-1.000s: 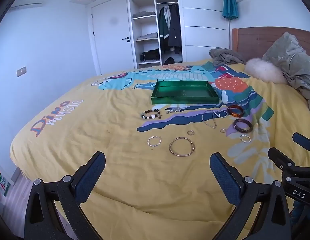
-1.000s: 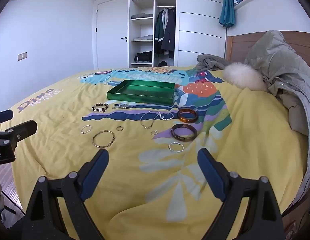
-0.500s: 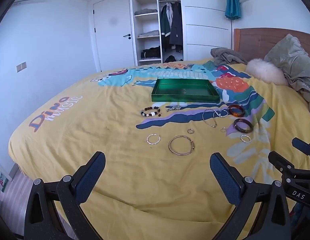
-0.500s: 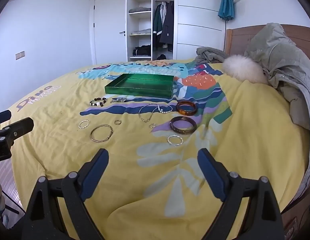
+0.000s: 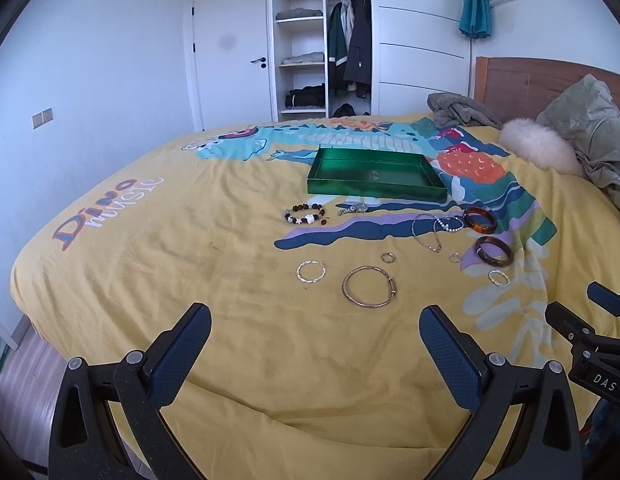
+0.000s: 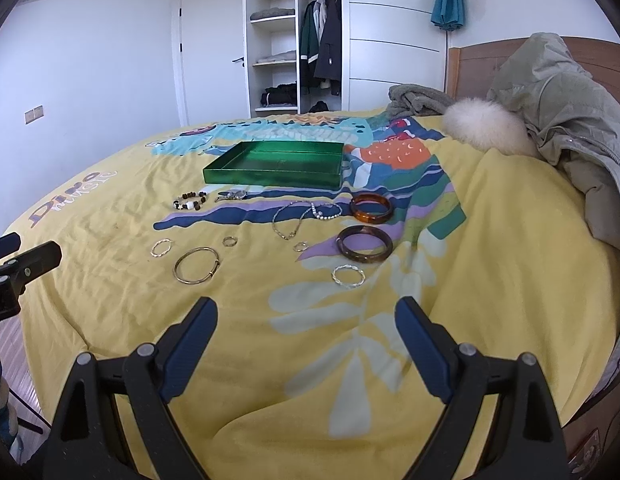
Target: Organize jewelry
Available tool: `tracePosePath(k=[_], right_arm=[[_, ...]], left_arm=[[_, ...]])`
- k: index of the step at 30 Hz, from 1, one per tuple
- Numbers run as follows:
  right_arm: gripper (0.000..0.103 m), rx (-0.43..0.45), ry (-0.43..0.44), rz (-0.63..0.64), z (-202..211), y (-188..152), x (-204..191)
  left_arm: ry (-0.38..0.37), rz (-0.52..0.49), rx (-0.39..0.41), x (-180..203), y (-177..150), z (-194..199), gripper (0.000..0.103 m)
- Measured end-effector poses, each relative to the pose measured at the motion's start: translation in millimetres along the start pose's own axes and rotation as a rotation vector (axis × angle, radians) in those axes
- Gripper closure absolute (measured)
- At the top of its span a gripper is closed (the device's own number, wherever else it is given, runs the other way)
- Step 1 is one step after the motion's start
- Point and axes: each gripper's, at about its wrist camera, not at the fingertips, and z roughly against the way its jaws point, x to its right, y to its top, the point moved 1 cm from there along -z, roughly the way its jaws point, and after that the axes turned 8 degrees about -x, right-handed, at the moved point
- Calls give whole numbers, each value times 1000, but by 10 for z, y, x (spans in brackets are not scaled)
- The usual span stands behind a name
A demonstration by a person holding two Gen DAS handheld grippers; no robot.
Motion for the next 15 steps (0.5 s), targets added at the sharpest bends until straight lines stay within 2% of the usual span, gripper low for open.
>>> tracePosePath(k=[15], right_arm=[[12,-41,14,-18,-183,-4,81]], left_arm=[[-15,7,-10,-20,25,-90,1]])
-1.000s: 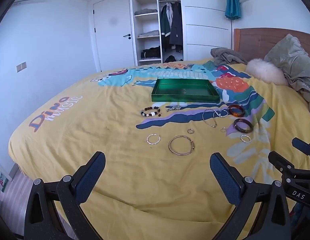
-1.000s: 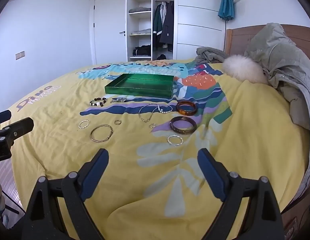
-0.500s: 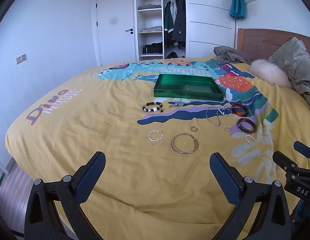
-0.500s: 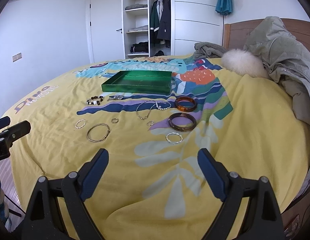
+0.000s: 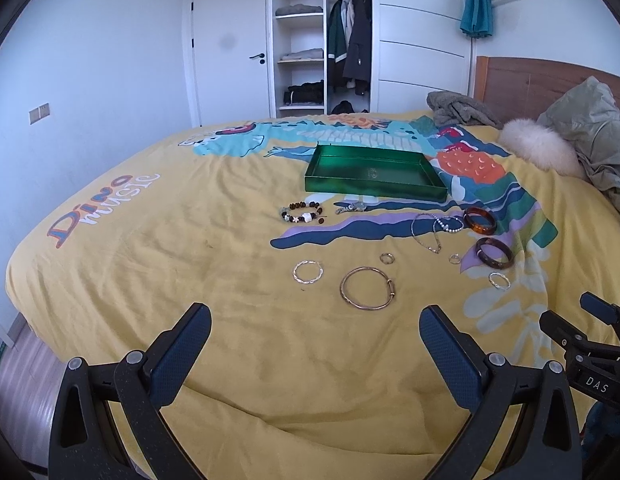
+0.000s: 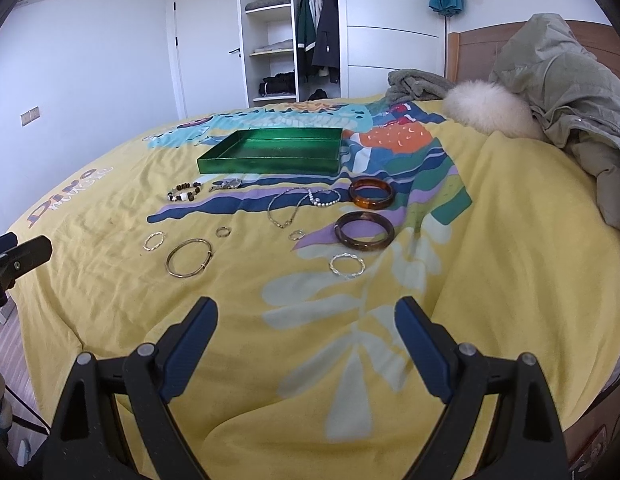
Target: Organize jewelry
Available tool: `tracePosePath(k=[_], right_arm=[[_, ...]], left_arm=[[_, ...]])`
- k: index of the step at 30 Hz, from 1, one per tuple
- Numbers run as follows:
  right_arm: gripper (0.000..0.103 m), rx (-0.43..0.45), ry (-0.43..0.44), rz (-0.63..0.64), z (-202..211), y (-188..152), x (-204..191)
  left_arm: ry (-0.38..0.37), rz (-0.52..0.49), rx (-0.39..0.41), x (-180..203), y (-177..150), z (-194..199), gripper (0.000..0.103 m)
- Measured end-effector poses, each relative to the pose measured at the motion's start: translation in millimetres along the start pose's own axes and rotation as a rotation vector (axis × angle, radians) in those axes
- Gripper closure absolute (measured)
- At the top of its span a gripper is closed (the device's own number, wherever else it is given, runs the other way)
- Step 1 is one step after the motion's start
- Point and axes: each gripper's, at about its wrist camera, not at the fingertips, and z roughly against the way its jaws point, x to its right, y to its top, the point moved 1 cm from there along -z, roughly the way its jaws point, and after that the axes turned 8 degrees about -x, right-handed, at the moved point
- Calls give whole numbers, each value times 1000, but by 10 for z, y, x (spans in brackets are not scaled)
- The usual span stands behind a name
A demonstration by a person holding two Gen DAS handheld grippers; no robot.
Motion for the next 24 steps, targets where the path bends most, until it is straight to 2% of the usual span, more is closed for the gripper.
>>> tracePosePath(k=[21,24], right_arm=[[14,-19,51,-35,-239,-6,235],[14,-31,61,-28,-339,9,263]], left_arm=[[3,35,-96,31,48,-351,1],[-8,37,-129,41,51,-487,6]])
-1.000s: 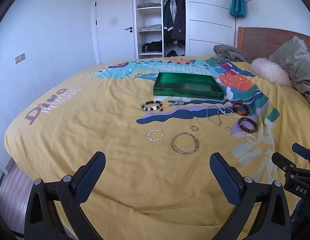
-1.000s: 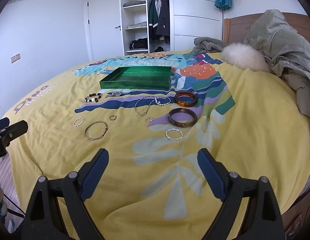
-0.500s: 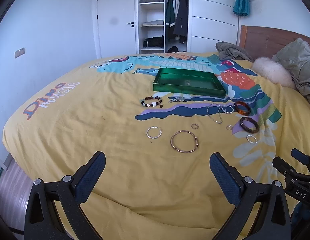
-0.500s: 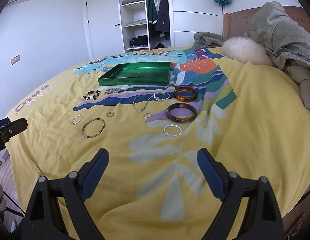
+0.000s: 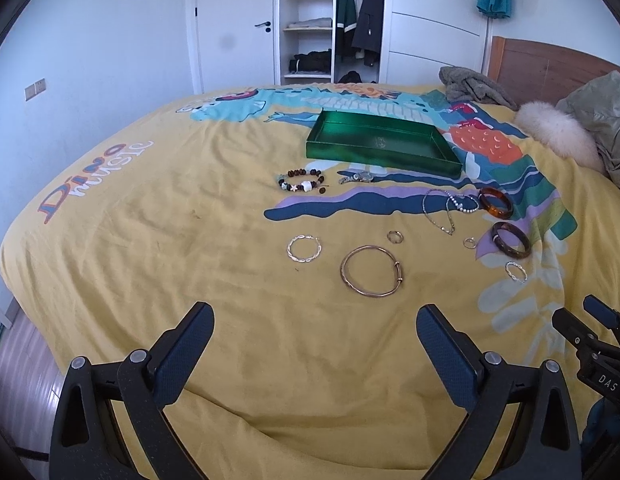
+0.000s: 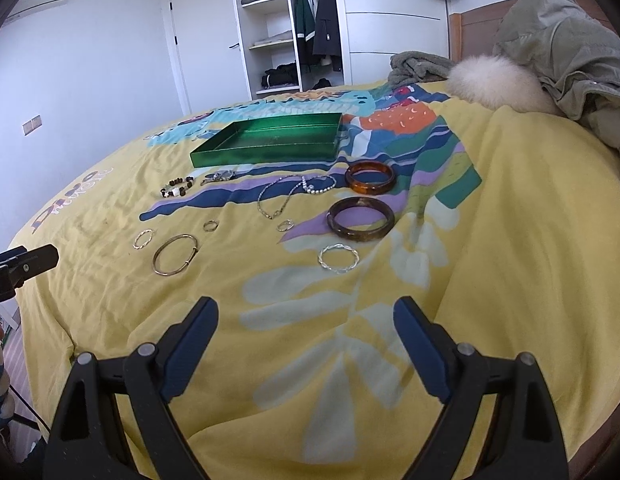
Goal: Organize jewelry
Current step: 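Grasp the thin silver bangle with the left gripper while the right grasps a twisted hoop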
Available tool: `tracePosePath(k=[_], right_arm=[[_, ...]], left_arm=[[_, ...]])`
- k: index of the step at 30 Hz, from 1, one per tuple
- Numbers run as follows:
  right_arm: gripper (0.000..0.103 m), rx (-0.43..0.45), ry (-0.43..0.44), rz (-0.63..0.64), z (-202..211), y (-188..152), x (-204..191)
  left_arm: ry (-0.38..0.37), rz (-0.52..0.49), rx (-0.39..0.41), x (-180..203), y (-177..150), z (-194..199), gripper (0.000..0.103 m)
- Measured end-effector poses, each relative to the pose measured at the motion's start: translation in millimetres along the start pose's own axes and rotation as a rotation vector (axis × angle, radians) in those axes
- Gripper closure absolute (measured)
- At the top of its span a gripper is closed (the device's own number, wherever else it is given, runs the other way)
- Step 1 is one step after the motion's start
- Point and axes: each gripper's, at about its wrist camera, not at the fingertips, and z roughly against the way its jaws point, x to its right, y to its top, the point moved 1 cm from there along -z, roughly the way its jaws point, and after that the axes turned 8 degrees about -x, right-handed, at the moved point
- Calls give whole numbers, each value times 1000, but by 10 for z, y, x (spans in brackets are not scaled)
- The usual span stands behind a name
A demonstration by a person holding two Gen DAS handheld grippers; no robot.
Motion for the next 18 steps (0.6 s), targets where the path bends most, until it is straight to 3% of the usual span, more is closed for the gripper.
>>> tracePosePath(k=[7,11,18], right_arm=[[19,-18,25,-2,-244,95,142],[36,-39,27,-2,-430,213,255],[55,-87,71,15,-760,419,408]], left_arm=[[-63,16,-87,21,121,-414,19],[-108,30,-137,49,208,-665,27],[-162,72,-232,84,265,-1077,41]])
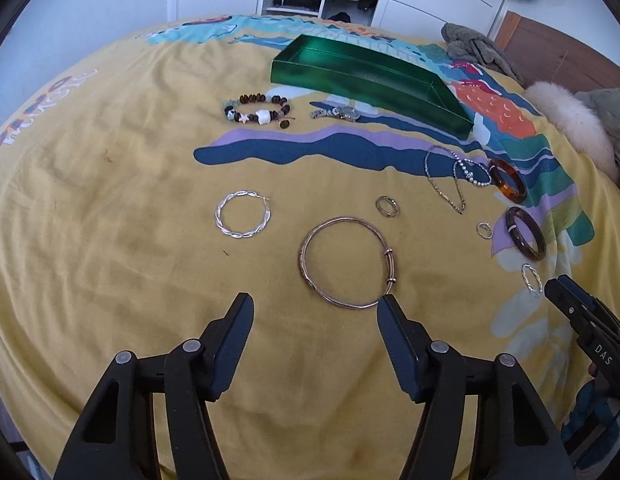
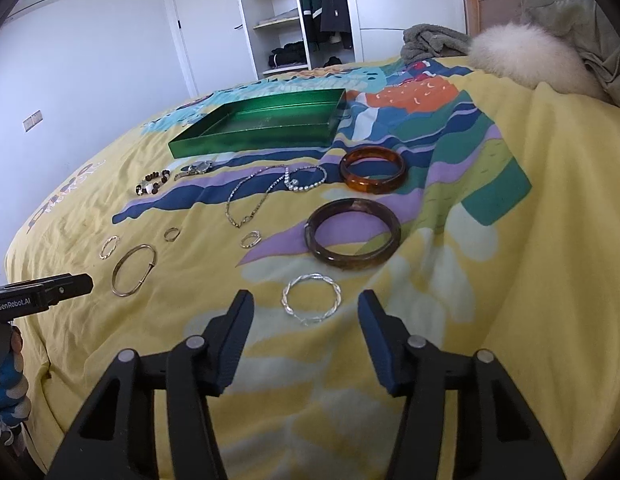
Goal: Organize jewelry
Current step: 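Grasp the thin silver bangle with the left gripper while the right grasps a twisted hoop, then carry the bangle into the green tray with the left gripper while the right drops the hoop there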
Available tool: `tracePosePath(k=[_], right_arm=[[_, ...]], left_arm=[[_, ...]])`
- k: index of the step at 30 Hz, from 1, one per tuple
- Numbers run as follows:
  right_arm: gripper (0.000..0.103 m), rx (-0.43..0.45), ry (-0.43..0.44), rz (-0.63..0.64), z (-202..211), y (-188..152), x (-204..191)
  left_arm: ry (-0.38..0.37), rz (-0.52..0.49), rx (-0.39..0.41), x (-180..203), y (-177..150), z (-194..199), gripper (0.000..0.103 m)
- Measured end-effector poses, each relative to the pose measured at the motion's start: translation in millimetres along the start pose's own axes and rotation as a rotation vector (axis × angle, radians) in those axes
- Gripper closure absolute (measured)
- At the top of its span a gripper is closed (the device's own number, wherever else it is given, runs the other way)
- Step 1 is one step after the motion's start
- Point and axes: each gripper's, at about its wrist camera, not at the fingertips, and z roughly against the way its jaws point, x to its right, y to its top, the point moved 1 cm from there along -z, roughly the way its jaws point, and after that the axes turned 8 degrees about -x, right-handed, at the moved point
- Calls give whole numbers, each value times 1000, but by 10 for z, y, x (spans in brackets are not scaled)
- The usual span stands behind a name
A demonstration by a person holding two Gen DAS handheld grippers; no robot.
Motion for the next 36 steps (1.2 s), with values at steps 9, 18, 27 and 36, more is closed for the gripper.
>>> tracePosePath(k=[9,18,27,36], right_arm=[[55,-61,7,41,-293,85,46],[65,-93,5,57,-447,51,51],[65,-108,6,44,-523,42,60],[66,-103,-8,46,-441,-10,10]], left_arm=[[-21,50,-51,-60,117,-271,56],[-25,50,-76,-28,182,-399,80],[32,-23,-125,86,251,-558,77],[70,-59,-58,105,180,-475,99]])
